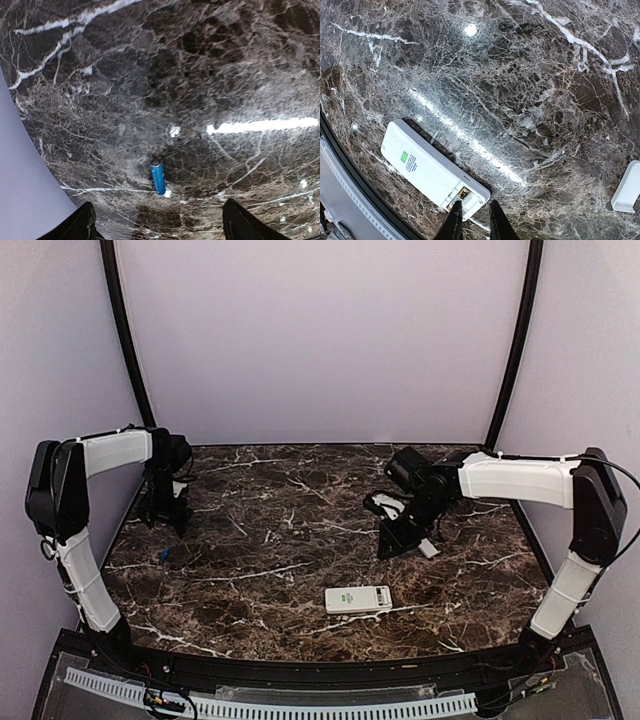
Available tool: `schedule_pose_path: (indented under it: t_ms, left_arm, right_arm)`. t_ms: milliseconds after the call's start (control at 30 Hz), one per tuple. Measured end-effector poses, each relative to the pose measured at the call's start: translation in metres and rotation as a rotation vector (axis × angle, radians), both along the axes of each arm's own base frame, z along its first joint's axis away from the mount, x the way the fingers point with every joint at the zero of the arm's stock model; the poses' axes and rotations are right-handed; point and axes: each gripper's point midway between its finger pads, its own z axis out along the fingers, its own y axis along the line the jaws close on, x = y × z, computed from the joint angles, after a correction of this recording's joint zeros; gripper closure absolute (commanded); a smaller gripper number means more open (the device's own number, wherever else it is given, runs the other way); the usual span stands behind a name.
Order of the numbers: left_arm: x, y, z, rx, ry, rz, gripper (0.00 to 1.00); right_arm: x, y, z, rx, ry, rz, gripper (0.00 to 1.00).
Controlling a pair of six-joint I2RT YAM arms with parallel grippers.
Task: Load the batteries into the remote control
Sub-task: Pick up the battery from the corner of the board.
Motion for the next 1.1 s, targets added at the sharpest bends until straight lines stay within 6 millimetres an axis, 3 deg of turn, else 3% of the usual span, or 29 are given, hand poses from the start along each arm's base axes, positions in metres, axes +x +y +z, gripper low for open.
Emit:
schedule_pose_path:
  t_ms: [200, 400, 600, 933, 1100]
  left_arm:
    - [-0.013, 0.024, -0.004, -0.013, 0.067, 0.055, 0.18]
    - [-0.02, 0.026, -0.026, -0.046, 0.159, 0.075, 0.3]
    - [-0.032, 0.022, -0.056, -0.074, 0.282, 0.072, 0.53]
    - [-0.042, 0.019, -0.059, -0.121, 0.339, 0.083, 0.96]
    - [-0.044, 0.017, -0.059, -0.134, 0.349, 0.084, 1.0]
  right_arm:
    - [0.0, 0.0, -0.001, 0.006, -0.008, 0.024, 0.82]
    - [0.0, -0.002, -0.004, 0.005, -0.005, 0.026, 0.82]
    - [0.002, -0.004, -0.004, 0.004, -0.01, 0.032, 0.82]
    - [0.004, -0.009, -0.005, -0.004, -0.006, 0.027, 0.82]
    - [0.004, -0.011, -0.004, -0.009, -0.005, 0.032, 0.82]
